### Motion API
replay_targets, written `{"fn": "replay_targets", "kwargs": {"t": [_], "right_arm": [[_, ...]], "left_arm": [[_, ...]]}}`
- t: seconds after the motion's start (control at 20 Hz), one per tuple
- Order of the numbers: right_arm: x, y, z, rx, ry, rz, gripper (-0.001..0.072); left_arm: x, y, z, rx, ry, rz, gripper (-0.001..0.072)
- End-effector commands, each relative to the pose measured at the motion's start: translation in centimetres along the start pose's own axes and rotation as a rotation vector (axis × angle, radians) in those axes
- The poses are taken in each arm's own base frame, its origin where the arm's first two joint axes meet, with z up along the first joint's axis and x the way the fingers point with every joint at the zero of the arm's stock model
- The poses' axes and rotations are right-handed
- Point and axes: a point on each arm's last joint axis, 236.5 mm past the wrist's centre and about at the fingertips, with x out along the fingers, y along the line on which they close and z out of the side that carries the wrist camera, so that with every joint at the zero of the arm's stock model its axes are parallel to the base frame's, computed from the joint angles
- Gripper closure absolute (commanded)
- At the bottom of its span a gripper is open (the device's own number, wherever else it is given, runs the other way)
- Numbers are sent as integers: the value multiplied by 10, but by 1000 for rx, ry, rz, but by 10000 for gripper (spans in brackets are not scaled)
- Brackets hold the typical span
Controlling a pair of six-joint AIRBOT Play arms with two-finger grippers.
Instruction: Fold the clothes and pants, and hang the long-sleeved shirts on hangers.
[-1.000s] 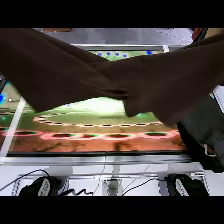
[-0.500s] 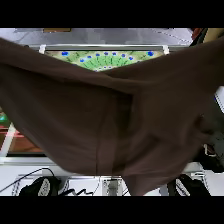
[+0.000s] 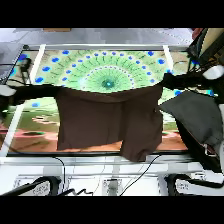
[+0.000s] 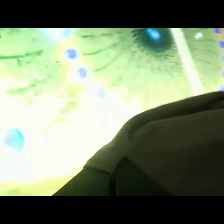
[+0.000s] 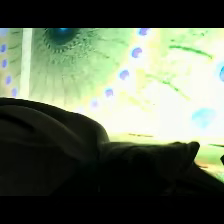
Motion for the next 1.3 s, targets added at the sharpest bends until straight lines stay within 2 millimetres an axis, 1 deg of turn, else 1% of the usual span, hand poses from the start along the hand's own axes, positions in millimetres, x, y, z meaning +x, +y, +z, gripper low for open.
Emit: {"fn": "replay_targets", "kwargs": {"t": [0.0,0.05,0.1,0.15,0.2,0.25,0.3,0.35,0.4,0.45,0.5,0.55,0.6,0.65,0.75,0.8,0.85,0.9,1.0,1.05,1.1,1.15,1.25], "right_arm": [[54,-39,28,61,-120,-57,701],[57,-44,39,62,-169,-69,701],[57,-47,49,60,-217,-82,671],[55,-49,57,59,-250,-88,478],[53,-51,61,59,-266,-93,230],[49,-56,63,54,-263,-103,155],[42,-63,60,41,-236,-120,156],[33,-73,53,29,-190,-145,157],[21,-84,42,28,-131,-166,158],[8,-95,25,39,-51,-181,160],[-5,-103,6,47,32,-185,233],[-18,-109,-19,25,141,-180,465],[-31,-114,-49,2,269,-159,551],[-42,-116,-78,11,388,-128,551],[-64,-113,-140,89,622,-45,546],[-66,-112,-159,144,662,-22,548],[-66,-111,-179,180,682,-4,589],[-65,-110,-198,182,696,6,610],[-56,-111,-234,192,684,-3,604],[-51,-113,-248,201,674,-15,527],[-44,-118,-260,210,655,-34,336],[-37,-123,-269,224,632,-53,229],[-21,-127,-284,268,590,-62,229]], "left_arm": [[59,33,9,13,-120,171,694],[63,37,19,25,-170,213,694],[64,40,30,37,-223,254,630],[62,41,39,47,-264,281,362],[58,43,48,50,-303,306,-13],[54,43,53,53,-317,311,3],[47,42,56,51,-316,301,4],[39,39,57,50,-308,282,5],[28,34,58,49,-292,255,5],[16,29,58,59,-269,227,7],[2,24,54,77,-233,197,28],[-12,19,48,96,-191,170,122],[-27,17,40,114,-145,148,221],[-41,15,35,109,-121,130,221],[-69,16,30,88,-101,115,220],[-82,18,28,79,-101,120,220],[-93,21,24,62,-103,130,220],[-102,25,17,49,-97,139,220],[-115,33,-10,2,-60,149,220],[-116,33,-29,-48,-17,134,220],[-115,31,-51,-100,39,106,221],[-111,27,-72,-156,93,79,221],[-102,20,-106,-210,171,42,220]]}}
